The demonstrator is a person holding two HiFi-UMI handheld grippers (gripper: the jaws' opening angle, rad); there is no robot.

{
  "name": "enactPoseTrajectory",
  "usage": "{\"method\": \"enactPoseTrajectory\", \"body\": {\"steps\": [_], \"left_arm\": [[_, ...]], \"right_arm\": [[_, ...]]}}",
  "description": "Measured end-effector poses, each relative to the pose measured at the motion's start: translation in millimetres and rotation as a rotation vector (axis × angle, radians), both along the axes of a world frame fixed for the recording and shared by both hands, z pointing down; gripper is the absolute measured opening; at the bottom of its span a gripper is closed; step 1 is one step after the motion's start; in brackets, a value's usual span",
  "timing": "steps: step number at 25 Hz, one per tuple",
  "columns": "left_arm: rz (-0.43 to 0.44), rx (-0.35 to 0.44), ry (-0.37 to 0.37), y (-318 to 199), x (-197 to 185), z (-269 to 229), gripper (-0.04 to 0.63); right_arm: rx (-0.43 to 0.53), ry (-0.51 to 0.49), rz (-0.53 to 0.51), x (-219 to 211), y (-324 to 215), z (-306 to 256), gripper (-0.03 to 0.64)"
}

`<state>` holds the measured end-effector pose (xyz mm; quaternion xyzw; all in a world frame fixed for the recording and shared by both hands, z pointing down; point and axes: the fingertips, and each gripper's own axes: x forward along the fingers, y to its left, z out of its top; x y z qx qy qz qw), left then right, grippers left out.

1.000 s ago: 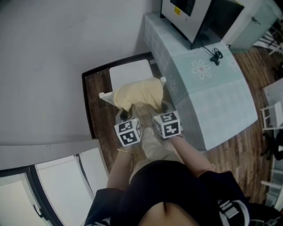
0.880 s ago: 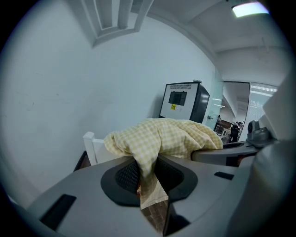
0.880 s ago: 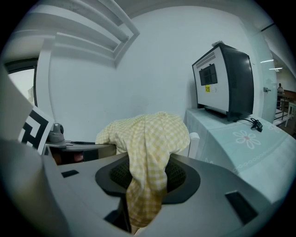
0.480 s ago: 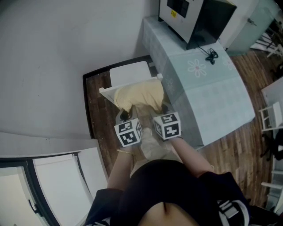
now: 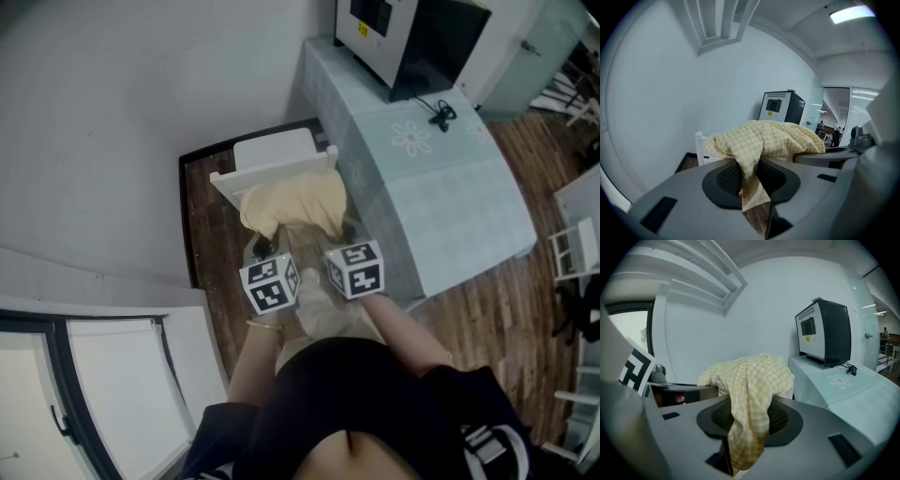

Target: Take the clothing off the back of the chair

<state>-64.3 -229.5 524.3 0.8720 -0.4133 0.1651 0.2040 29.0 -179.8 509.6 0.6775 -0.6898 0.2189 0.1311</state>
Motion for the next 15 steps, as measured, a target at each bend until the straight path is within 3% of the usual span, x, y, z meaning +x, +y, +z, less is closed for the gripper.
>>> {"method": "enactPoseTrajectory", "body": {"steps": [15], "left_arm": [[-0.006, 0.009, -0.001, 55.0, -12.9, -14.7, 0.083]], "right_arm": [[0.024, 0.003, -0.019, -12.3, 52.3, -16.3, 0.157]]}}
